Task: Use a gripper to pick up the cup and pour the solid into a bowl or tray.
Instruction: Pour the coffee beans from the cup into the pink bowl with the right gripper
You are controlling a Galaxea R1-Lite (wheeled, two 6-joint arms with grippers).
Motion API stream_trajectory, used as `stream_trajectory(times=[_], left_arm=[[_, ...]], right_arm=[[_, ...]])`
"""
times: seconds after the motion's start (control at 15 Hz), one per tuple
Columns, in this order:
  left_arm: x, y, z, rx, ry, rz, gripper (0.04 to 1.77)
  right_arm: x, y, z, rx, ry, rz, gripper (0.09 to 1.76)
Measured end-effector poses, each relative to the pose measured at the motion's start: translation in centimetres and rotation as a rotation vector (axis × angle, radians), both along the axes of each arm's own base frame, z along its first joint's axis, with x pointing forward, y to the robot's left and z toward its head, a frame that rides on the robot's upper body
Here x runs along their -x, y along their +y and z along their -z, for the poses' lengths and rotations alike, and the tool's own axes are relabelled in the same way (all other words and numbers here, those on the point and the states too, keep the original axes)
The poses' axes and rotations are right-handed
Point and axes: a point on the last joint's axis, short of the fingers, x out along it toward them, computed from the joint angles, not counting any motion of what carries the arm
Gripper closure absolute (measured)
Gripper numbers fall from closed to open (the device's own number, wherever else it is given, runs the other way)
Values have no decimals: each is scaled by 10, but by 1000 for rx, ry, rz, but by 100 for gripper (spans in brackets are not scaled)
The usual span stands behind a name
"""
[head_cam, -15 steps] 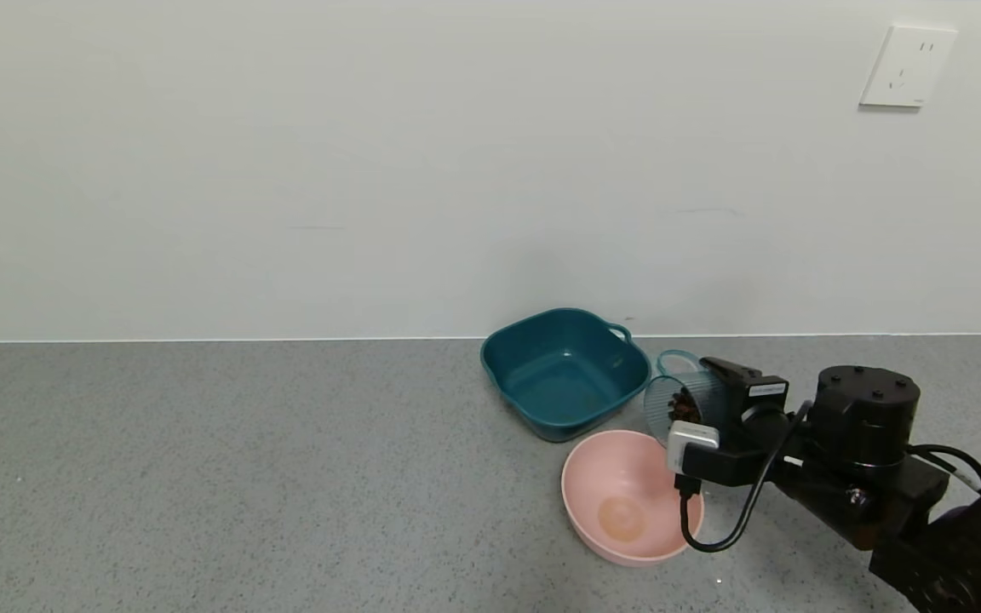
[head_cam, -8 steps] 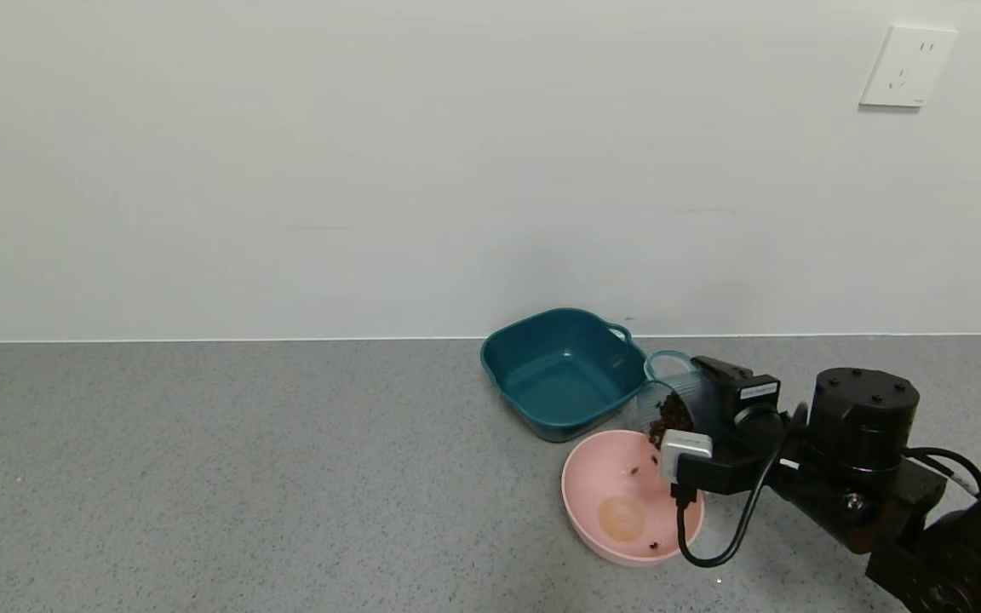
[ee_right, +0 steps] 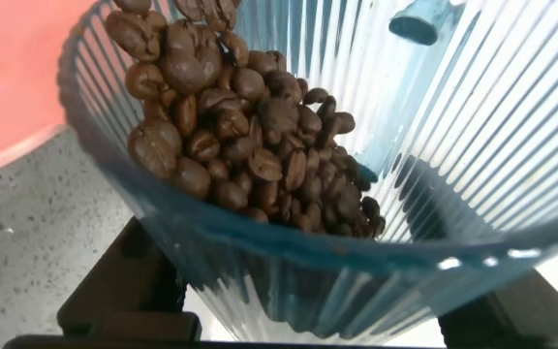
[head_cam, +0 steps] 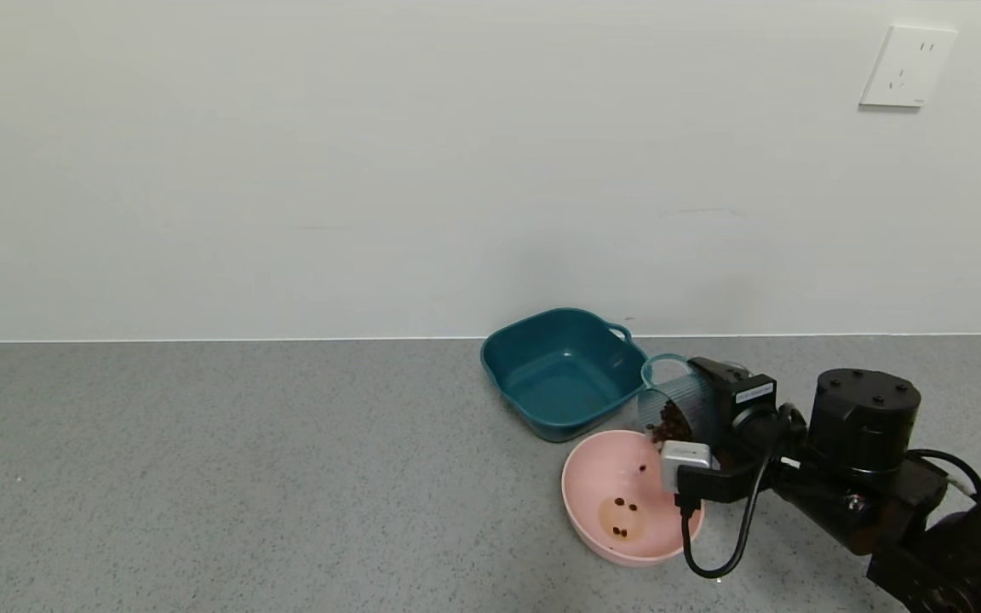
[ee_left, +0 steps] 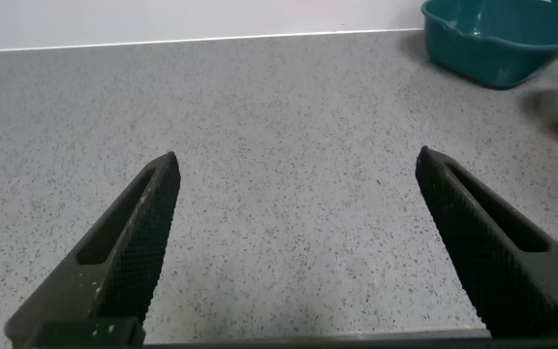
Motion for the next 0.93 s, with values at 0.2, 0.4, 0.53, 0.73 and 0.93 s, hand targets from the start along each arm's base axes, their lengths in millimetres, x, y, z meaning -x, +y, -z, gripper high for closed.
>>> stream_trajectory(times=[0.2,0.4,0.53,0.73,0.93], left_arm=[[0,0,0,0,0,0,6],[0,0,0,0,0,0,6],[0,0,0,0,0,0,6],[0,0,0,0,0,0,6],[0,0,0,0,0,0,6]], right_arm=[[1,1,-1,38,-15,-11,47],[2,2,-1,76,-25,-24,47],[4,2,0,92,-22,-30,47],[6,3,1,100,-17,-33,47],[7,3,1,104,-17,-26,47]])
